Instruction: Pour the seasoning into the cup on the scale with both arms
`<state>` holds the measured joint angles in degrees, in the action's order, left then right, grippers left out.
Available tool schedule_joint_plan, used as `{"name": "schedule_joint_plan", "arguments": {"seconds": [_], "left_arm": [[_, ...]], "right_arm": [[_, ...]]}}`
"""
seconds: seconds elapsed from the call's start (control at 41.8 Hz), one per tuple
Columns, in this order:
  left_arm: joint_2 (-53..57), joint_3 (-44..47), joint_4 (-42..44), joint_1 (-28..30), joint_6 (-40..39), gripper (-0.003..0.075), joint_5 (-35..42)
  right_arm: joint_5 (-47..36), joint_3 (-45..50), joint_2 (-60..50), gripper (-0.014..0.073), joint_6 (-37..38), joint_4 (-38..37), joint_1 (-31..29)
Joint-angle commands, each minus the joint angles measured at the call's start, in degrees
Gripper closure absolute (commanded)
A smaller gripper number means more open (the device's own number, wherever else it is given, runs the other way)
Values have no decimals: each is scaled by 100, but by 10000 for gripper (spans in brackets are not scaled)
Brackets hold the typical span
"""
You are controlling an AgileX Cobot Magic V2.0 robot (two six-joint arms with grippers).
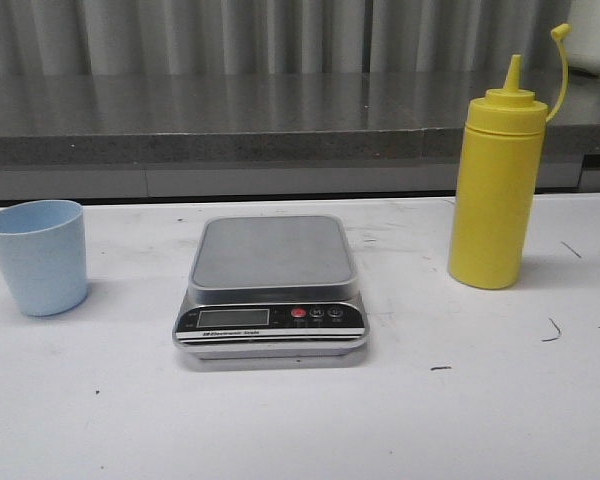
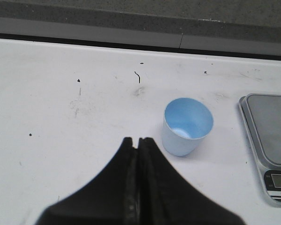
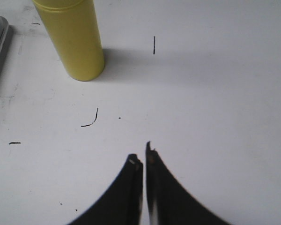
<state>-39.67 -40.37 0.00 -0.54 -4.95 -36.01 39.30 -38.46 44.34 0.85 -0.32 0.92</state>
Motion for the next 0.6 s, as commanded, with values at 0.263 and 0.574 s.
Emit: {"name": "schedule_joint_plan", "arguments": {"seconds": [0.263, 0.574], "left_arm": [[-35, -153, 86, 12, -18, 428, 295], [-35, -153, 86, 12, -18, 207, 258]], "right_arm": [[-333, -151, 2, 62, -85, -74, -24], [-332, -151, 2, 65, -85, -74, -24]]}}
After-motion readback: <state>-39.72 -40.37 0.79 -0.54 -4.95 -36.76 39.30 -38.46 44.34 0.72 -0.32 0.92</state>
